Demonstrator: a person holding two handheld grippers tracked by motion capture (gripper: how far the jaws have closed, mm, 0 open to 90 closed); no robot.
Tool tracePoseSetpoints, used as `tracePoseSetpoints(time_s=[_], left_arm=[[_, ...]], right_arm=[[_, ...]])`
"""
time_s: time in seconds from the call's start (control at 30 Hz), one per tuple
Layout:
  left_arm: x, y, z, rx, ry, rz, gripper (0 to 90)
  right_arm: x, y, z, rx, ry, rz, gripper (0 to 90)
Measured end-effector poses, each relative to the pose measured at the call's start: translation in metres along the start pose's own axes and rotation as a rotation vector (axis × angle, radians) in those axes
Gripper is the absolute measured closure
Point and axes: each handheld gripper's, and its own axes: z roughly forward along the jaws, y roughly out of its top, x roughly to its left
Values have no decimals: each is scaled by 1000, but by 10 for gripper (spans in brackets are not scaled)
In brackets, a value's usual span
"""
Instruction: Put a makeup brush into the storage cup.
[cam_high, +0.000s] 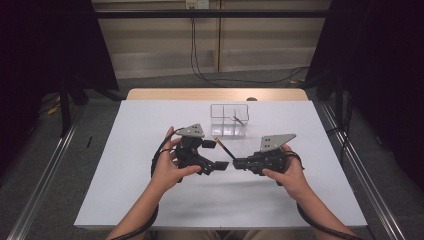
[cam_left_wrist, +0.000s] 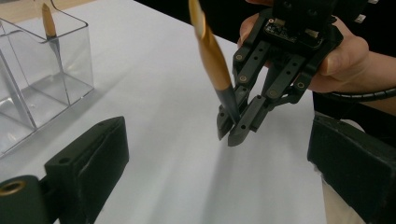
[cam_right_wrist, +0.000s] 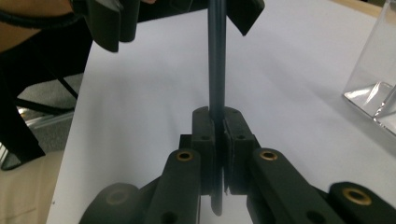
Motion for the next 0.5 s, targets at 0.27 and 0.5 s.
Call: tracePoseSetpoints(time_s=[0.27,0.5], left_arm=[[2,-1,-1,-39,0,-8,77],[1,2,-1,-83,3,-8,108]], right_arm=[[0,1,0,-77,-10,34,850],[1,0,1,-122,-2,53,850]])
